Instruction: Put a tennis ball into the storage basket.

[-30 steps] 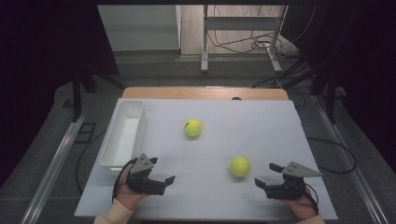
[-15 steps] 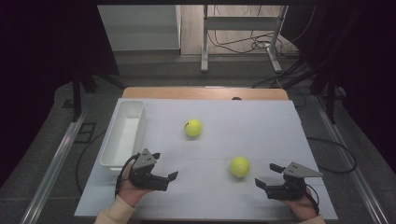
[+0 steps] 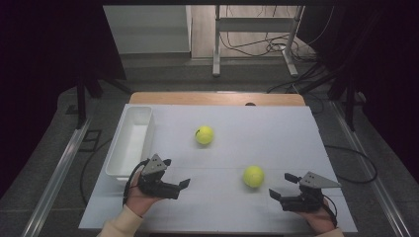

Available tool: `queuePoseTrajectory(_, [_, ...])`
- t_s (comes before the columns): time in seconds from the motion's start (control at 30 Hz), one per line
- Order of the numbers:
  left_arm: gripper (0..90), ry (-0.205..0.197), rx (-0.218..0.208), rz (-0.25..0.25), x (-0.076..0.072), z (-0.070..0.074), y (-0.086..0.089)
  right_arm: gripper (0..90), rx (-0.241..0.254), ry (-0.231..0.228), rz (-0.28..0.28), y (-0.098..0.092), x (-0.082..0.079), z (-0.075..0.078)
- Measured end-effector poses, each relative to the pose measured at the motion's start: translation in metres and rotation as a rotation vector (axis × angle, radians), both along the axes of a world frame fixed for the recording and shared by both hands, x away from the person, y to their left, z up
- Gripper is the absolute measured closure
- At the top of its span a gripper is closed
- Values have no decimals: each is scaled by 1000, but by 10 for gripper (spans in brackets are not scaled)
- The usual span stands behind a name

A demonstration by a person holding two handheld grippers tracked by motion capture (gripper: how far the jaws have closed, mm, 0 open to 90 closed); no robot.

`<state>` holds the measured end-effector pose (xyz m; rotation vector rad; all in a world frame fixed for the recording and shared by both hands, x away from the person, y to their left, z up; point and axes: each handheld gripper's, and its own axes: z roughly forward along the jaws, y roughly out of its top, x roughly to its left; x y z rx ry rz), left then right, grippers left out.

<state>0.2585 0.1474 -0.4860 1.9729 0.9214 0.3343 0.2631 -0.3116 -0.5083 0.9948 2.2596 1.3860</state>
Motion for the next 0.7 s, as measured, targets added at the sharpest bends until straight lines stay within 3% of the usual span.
queuePoseTrajectory(0.7, [42,16,-19,-7,16,9,-10,128,-6,2,-15,0,0,0])
